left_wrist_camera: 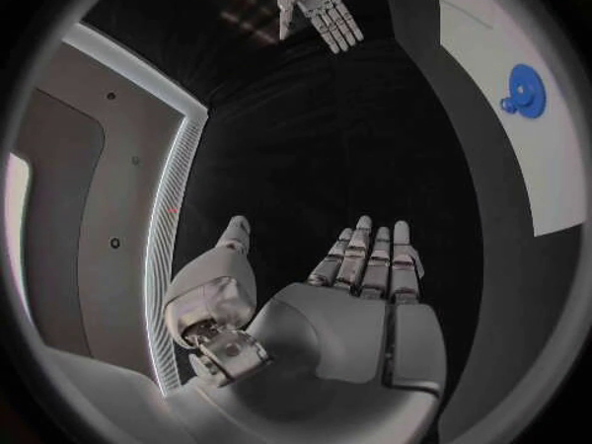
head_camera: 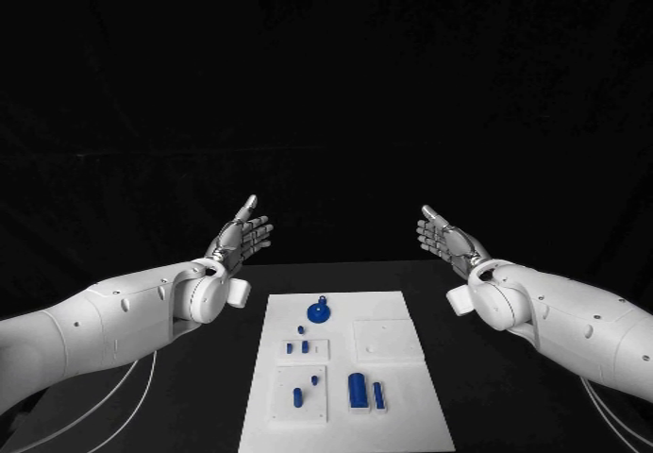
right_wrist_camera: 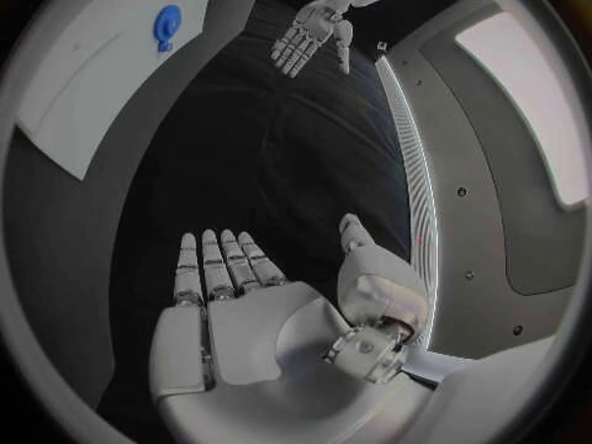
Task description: Assemble the parts on the task board
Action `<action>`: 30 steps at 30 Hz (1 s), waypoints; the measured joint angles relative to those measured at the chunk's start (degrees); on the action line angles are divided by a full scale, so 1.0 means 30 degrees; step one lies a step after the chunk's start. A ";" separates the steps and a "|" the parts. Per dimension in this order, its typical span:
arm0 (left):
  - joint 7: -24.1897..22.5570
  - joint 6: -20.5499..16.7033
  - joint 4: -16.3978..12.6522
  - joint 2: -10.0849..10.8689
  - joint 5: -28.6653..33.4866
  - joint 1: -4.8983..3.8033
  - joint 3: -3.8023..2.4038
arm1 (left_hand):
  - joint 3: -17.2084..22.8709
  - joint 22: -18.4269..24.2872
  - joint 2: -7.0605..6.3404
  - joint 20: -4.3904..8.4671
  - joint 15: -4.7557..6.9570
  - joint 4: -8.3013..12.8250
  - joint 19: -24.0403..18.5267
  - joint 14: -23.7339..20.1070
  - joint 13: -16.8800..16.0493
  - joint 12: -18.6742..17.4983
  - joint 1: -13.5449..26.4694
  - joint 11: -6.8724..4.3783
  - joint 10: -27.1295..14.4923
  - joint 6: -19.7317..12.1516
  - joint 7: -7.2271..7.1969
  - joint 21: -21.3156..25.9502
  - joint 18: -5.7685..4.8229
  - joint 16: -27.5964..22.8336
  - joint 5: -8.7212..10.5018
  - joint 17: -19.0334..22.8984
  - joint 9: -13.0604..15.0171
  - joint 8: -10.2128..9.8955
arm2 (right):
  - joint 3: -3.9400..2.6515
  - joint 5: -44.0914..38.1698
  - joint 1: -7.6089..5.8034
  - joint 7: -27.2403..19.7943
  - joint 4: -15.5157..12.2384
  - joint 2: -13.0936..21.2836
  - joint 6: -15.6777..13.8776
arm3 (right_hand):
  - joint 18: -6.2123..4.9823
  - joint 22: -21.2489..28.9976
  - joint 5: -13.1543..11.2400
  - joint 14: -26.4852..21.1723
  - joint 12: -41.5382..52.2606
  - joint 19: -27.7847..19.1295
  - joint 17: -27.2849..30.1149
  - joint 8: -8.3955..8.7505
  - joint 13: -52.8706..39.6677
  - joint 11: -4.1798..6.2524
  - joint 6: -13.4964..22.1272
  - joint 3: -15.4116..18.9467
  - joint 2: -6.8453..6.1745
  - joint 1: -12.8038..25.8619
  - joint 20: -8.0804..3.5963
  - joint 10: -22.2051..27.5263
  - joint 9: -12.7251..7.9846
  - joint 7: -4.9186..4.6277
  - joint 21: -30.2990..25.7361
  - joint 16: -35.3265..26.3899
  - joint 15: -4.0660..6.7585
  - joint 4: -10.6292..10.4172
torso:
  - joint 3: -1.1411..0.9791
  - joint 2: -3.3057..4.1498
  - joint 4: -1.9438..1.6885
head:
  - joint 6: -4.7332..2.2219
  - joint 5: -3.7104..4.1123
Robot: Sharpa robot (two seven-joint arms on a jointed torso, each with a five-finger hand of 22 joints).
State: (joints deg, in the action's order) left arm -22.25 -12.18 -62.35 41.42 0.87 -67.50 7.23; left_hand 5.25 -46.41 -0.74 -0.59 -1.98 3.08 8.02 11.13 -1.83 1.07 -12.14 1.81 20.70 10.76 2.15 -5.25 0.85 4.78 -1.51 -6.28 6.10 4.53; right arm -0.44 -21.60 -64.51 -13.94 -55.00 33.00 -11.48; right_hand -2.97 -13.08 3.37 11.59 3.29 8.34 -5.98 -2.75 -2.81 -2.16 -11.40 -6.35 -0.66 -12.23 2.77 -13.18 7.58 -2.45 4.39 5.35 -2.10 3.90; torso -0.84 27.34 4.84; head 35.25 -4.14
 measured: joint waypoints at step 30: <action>-0.1966 -0.9943 -0.9139 0.1103 -0.0064 0.2427 -0.2386 | -0.1667 1.5450 0.0255 0.0198 0.0656 -0.1060 -0.2604 -0.3642 0.0593 -0.0227 0.3909 -0.0604 -0.6801 -0.3493 -0.0724 0.1682 0.0011 -0.1525 0.0414 0.2076 -0.2018 -0.1380 | 0.0151 0.6677 0.1425 -0.4499 -1.1605 0.3882 -1.0131 | 0.0870 0.4342 -0.1052 -0.3774 -0.1029 -0.2686 0.1977 0.0850 0.0917 0.0720 0.3713 0.2029 0.0220 0.3965 -0.0927 0.4323 -0.2511 0.0820 -0.1396 -0.1716 0.0693 -0.1300 | 0.0280 0.1276 -0.1611 | -0.0295 0.1381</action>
State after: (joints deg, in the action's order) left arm -28.15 -42.01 -89.77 44.73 0.68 -60.22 0.07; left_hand 0.25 -0.06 0.03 0.01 -0.01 -0.10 0.21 0.20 -0.05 0.39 -0.41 0.00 0.30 0.28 -0.02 -0.20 0.89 0.20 -0.27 -0.05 0.05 0.39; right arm 0.01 -1.57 -60.23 -27.44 -89.81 44.65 -41.88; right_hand -0.36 -0.05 0.21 0.27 0.20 0.28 -0.05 -0.20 -0.05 0.00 -0.26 -0.26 0.00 -0.33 -0.01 -0.21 0.05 0.01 0.20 0.20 -0.02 0.00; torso 0.00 31.17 0.01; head 34.37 0.00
